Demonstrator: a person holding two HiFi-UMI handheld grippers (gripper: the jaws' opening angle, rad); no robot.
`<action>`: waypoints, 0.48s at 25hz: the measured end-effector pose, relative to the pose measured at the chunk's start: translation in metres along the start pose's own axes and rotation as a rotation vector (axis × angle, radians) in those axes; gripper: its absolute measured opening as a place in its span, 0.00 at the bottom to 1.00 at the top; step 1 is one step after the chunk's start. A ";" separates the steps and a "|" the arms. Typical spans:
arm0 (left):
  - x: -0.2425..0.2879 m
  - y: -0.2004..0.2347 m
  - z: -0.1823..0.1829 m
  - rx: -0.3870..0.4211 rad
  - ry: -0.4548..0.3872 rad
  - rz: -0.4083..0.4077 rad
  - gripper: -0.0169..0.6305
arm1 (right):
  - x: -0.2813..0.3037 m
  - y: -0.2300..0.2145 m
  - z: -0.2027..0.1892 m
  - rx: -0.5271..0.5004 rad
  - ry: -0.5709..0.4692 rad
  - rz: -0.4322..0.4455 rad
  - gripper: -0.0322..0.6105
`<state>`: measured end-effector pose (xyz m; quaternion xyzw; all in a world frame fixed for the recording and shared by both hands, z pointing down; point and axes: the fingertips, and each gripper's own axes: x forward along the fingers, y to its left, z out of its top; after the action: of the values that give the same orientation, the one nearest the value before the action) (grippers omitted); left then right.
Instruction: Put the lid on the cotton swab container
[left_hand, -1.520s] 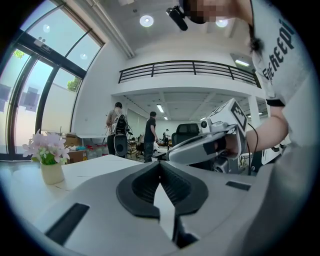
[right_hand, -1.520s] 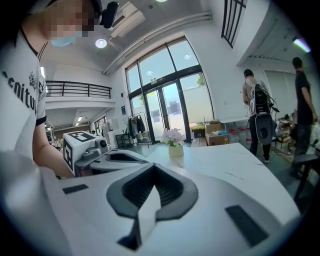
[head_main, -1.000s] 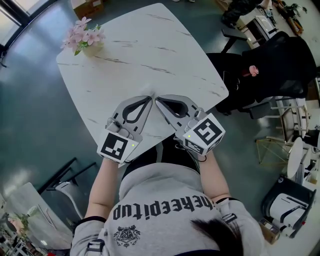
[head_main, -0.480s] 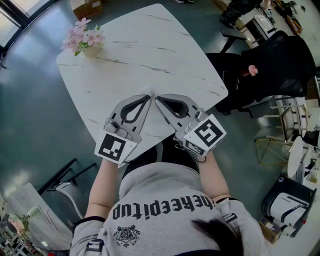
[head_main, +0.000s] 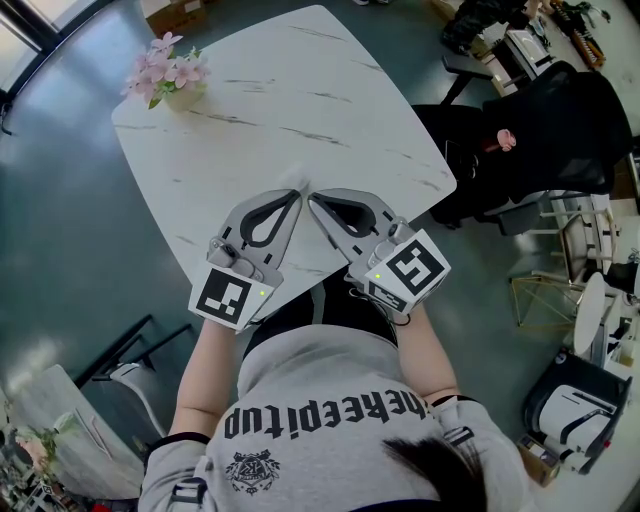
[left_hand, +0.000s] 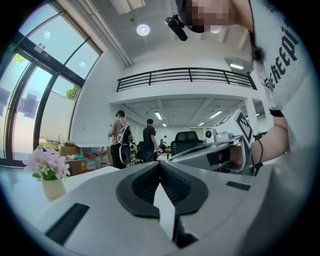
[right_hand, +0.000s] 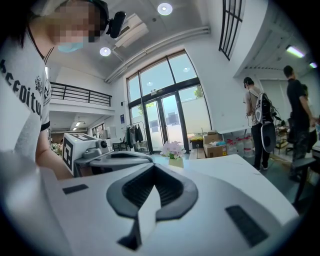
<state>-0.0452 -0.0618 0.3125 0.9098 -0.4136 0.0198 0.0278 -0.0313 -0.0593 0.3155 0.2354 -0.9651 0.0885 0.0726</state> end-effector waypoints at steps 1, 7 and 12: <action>0.000 0.000 0.000 -0.001 0.000 -0.001 0.05 | 0.000 0.000 0.000 0.002 -0.001 -0.002 0.06; -0.001 -0.001 0.000 -0.005 -0.001 -0.002 0.05 | -0.001 -0.001 0.000 0.004 0.000 -0.009 0.06; -0.003 0.000 -0.001 -0.005 -0.003 0.006 0.05 | 0.000 0.002 -0.003 0.004 0.004 -0.008 0.06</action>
<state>-0.0477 -0.0596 0.3130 0.9086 -0.4163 0.0176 0.0293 -0.0316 -0.0570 0.3181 0.2391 -0.9639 0.0907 0.0742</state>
